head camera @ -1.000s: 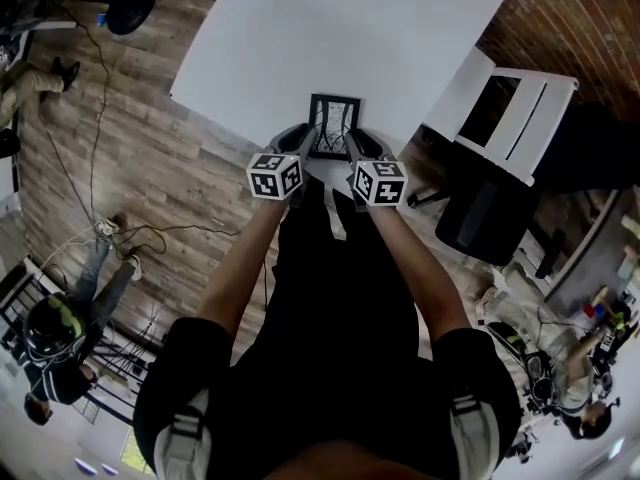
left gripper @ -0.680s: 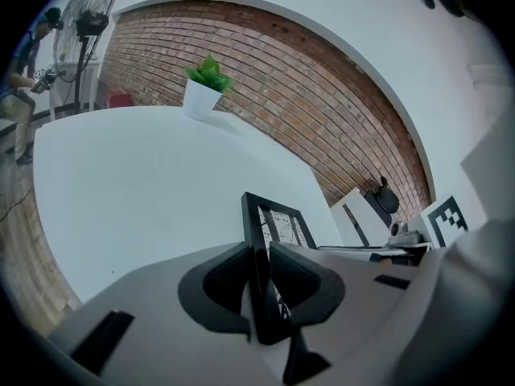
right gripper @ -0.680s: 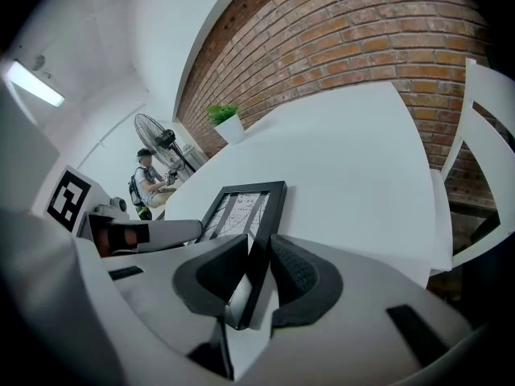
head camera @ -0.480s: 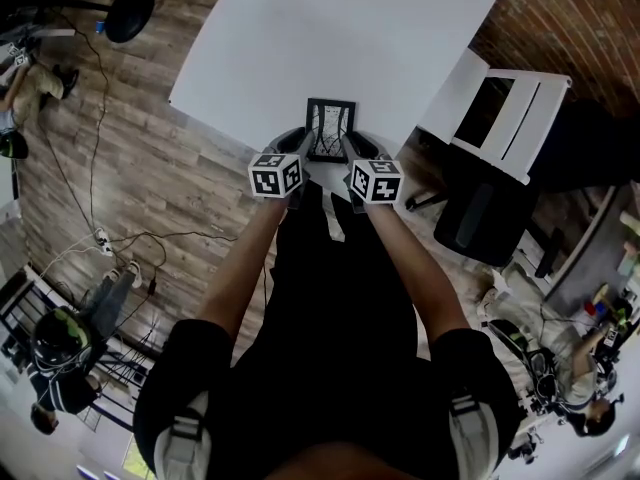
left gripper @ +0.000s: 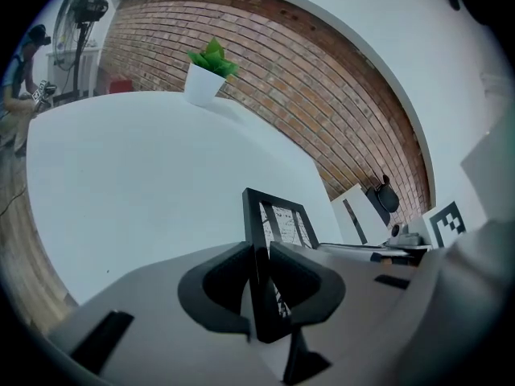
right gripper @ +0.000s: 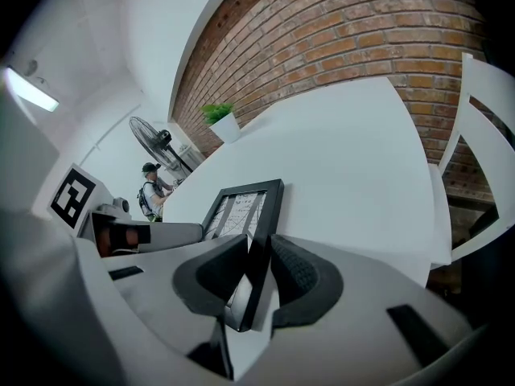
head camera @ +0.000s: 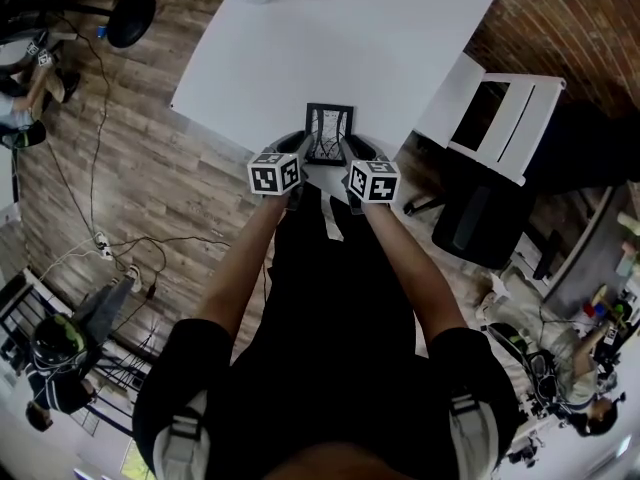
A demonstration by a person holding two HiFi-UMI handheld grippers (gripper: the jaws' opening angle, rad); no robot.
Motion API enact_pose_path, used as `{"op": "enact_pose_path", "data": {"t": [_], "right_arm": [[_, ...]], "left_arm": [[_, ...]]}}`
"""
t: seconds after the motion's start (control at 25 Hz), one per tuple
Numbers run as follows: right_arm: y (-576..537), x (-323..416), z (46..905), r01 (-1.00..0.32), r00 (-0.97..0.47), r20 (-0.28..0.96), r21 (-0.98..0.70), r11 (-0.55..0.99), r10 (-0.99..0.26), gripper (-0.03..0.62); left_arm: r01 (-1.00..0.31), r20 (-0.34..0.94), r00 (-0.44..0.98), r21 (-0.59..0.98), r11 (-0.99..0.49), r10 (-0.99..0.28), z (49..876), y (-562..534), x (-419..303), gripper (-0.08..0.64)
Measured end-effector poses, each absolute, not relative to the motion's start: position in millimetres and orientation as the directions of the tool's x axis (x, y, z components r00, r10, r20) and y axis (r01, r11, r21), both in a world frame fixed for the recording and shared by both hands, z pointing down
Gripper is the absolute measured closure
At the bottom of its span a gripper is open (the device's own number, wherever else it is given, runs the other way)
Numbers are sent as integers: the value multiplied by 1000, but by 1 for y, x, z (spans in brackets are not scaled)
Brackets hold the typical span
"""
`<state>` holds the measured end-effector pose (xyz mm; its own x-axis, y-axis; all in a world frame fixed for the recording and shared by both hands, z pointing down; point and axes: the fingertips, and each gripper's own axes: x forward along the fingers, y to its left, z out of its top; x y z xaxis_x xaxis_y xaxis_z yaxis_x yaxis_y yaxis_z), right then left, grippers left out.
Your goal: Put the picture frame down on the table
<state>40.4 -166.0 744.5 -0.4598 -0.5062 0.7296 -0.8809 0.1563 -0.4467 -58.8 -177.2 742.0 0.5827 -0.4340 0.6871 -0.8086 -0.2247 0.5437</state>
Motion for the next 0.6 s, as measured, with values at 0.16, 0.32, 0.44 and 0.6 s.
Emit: {"op": "enact_pose_path", "data": {"t": [0.16,0.32,0.44,0.6], "right_arm": [[-166,39,746,-876,-468,733,-459,148,-495,505],[-167,40,745,-878,-464,731,-453,154,-500,503],[-170,41,743,-878,-466,719,-450,165,-516,495],[-174,44,741,-870,-475,700,-467,161,-534,476]], "left_arm": [[-807,697,584,551,-212,-415,744,-178,-60,469],[-806,698,588,547,-225,-408,743,-178,-58,468],[-796,688,600,563,-223,-408,743,-179,-58,466],[-798,687,597,561,-220,-415,741,-181,-65,424]]}}
